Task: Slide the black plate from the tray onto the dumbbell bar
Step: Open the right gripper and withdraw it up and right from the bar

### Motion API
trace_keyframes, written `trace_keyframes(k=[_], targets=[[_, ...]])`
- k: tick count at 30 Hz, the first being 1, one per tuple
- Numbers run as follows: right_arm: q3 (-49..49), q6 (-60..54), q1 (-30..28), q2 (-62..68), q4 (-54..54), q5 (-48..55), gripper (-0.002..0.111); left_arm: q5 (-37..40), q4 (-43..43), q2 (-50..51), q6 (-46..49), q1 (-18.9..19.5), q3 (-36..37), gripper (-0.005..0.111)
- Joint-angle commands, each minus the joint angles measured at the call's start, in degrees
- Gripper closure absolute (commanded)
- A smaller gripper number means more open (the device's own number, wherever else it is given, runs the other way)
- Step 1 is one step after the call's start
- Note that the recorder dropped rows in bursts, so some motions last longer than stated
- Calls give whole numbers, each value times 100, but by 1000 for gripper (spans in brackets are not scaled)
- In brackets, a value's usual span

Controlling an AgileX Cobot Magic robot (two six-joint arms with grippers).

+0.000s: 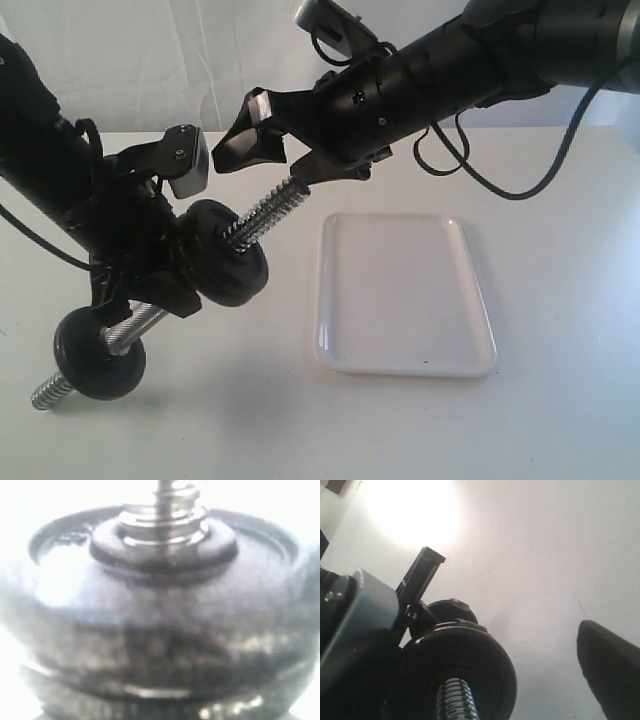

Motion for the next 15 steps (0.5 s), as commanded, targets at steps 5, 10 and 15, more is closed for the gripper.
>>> trace_keyframes(k=[5, 10, 15], targets=[[-39, 285, -44, -46, 36, 127, 18, 54, -2665, -378, 31, -12, -185, 107], [-39, 355, -115, -46, -197, -245, 19, -55, -2612, -378, -88, -12, -185, 107], [-39, 976, -165, -46, -1147, -605, 41, -188, -2495, -378, -163, -12, -185, 107]])
